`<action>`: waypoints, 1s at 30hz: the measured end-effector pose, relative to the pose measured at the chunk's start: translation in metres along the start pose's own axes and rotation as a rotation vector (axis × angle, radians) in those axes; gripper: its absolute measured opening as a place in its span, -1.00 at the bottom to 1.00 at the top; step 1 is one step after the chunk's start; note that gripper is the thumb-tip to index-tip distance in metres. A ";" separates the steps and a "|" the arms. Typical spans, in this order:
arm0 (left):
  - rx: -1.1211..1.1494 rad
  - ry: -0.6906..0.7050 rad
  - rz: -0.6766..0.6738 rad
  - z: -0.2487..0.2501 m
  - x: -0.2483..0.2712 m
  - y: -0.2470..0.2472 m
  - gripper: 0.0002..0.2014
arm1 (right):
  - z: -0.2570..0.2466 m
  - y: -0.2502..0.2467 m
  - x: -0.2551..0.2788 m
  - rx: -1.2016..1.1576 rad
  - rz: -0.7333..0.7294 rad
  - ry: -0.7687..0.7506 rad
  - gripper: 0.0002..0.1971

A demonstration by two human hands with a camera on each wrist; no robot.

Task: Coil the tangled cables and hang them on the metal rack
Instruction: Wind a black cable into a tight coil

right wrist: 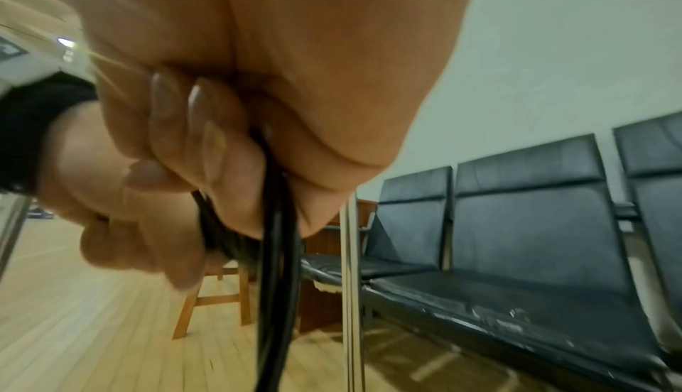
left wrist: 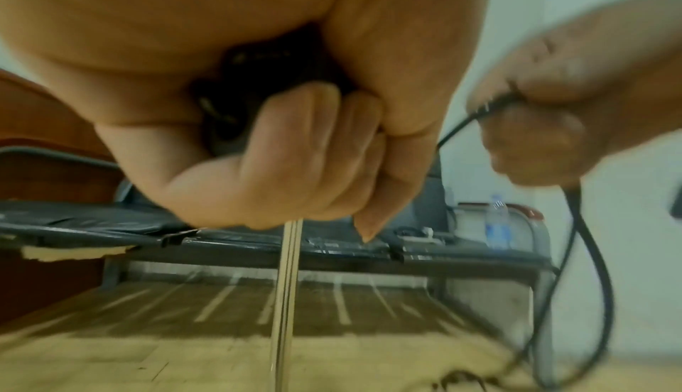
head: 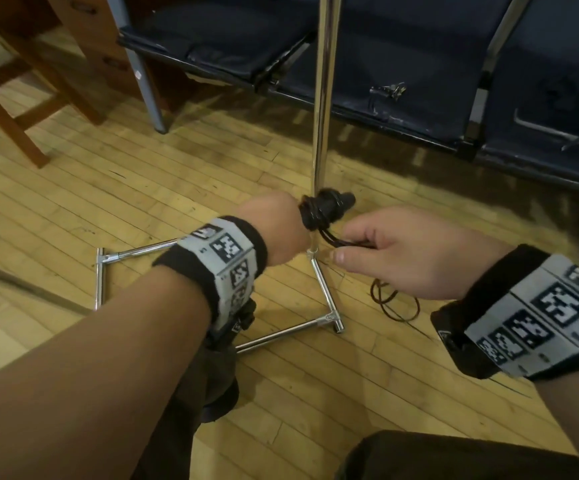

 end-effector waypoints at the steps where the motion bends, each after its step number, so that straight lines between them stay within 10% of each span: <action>1: -0.101 0.033 -0.047 0.007 0.000 0.009 -0.87 | -0.005 -0.001 0.001 0.018 0.008 -0.023 -0.66; 8: -0.416 0.362 -0.193 0.048 0.021 0.046 -0.71 | 0.031 -0.014 0.009 -0.298 0.100 -0.018 -0.60; 12: -0.198 0.521 -0.169 0.052 0.029 0.032 -0.73 | 0.055 -0.009 0.004 -0.685 0.155 -0.055 -0.41; 15: 0.138 0.595 -0.128 0.050 0.034 0.018 -0.85 | 0.062 -0.002 -0.001 -0.908 0.139 -0.058 -0.70; 24: 0.302 0.112 0.073 0.008 0.002 -0.009 -0.83 | 0.030 0.004 -0.005 -0.164 0.034 0.069 -0.70; 30: -0.218 0.309 -0.098 0.042 0.010 0.026 -0.81 | 0.008 -0.028 0.016 -0.090 0.288 -0.094 -0.71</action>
Point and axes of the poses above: each hand's wrist, its own x-axis away from the middle knuckle, its own y-axis out of the palm, z = x × y, the point moved 5 cm from there along -x, towards the middle knuckle, and after that the axes turned 15 degrees about -z, right-handed, at the moved point
